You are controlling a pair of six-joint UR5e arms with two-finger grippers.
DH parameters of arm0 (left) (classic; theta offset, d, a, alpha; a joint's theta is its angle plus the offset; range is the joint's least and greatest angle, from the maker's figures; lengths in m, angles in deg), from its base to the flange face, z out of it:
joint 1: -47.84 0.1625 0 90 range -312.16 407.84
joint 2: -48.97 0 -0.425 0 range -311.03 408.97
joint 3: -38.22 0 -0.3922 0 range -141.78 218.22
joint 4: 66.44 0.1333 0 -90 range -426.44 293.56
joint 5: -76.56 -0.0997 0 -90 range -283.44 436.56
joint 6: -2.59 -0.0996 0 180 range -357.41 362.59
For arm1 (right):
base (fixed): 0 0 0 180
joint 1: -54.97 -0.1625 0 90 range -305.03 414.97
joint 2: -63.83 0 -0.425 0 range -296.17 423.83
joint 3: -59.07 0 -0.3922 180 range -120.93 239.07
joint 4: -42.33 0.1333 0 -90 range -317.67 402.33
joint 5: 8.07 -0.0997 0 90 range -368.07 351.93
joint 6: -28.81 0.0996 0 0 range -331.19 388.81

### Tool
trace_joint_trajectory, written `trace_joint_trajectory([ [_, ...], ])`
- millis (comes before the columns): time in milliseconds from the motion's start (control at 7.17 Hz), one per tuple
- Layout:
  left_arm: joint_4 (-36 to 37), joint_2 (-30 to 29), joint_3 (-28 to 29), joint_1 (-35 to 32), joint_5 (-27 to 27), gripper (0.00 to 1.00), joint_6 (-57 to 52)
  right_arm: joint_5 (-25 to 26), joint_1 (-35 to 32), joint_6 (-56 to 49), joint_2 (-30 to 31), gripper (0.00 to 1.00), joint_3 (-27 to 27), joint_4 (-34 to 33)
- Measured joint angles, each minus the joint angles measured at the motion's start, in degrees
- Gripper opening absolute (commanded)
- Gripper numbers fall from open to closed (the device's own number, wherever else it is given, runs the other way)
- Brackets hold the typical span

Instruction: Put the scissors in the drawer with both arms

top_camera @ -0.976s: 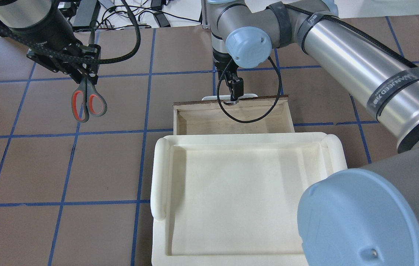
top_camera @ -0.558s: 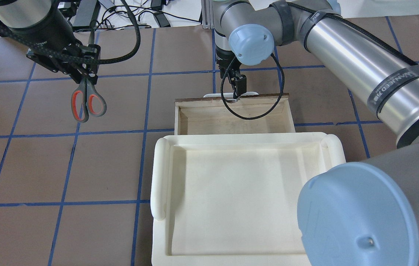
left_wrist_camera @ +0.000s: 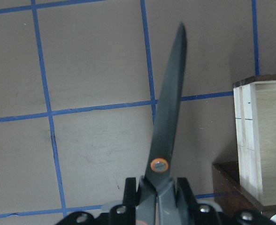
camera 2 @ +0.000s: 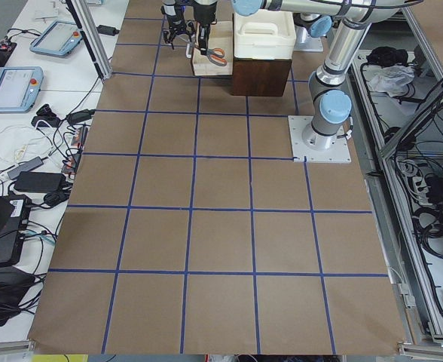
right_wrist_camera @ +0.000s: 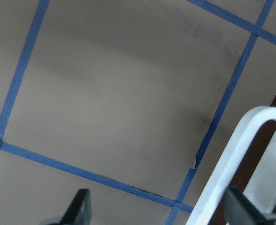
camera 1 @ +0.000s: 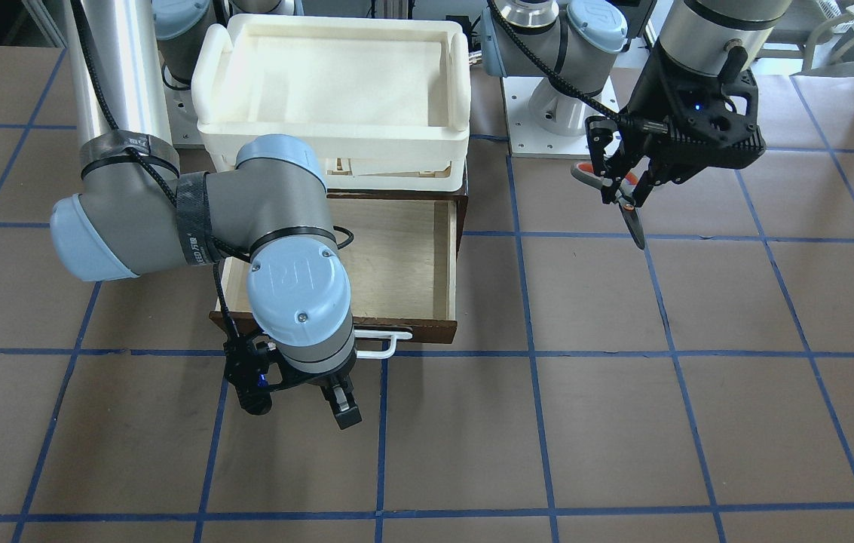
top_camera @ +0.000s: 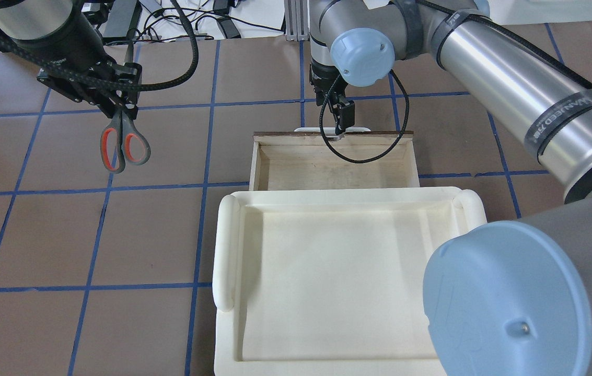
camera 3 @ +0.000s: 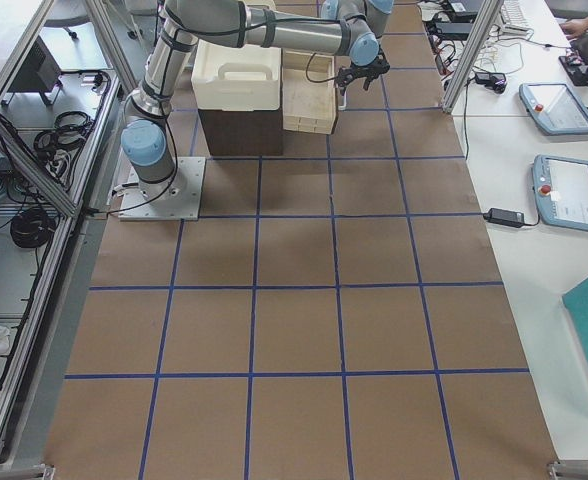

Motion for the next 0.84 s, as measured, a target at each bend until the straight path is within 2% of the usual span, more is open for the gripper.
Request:
trace_joint_trajectory([
  [836, -0.1, 0.0, -0.1, 0.1, -0.2, 0.14, -0.5, -0.9, 0.0, -0.6, 1.6, 1.0, 0.5, 0.7],
])
